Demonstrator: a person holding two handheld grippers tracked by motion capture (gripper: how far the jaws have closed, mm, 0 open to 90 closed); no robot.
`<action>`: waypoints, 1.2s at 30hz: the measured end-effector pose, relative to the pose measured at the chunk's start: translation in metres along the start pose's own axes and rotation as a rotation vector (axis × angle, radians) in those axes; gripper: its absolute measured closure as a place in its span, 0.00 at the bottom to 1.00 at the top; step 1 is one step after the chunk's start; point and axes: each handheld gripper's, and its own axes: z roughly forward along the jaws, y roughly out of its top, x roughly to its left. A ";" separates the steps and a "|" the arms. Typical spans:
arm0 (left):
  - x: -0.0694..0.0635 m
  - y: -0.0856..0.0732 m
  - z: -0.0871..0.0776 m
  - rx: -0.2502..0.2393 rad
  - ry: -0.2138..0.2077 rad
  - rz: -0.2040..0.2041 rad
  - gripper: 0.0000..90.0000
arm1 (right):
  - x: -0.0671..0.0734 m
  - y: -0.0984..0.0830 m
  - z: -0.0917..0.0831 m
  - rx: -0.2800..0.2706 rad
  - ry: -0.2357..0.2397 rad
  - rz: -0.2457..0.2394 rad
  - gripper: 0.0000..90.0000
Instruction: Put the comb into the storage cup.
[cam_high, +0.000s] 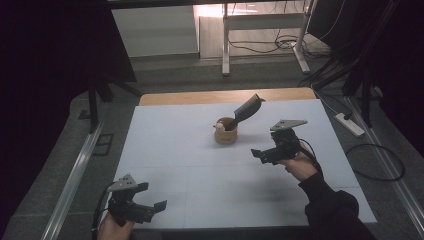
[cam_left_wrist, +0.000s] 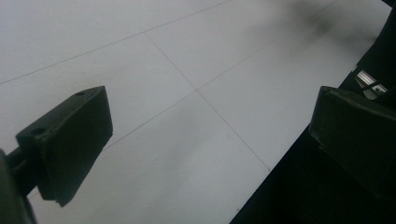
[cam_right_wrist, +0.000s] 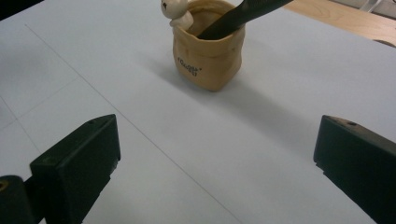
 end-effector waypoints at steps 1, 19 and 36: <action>0.000 0.000 0.000 0.000 0.000 0.000 0.00 | 0.001 -0.001 0.000 0.001 0.000 -0.001 0.01; 0.000 0.000 0.000 0.001 0.000 0.001 0.00 | 0.007 -0.010 -0.014 -0.005 0.019 -0.005 0.01; 0.000 0.000 0.001 0.006 0.001 0.002 0.00 | 0.005 -0.028 -0.029 -0.012 0.023 -0.024 0.01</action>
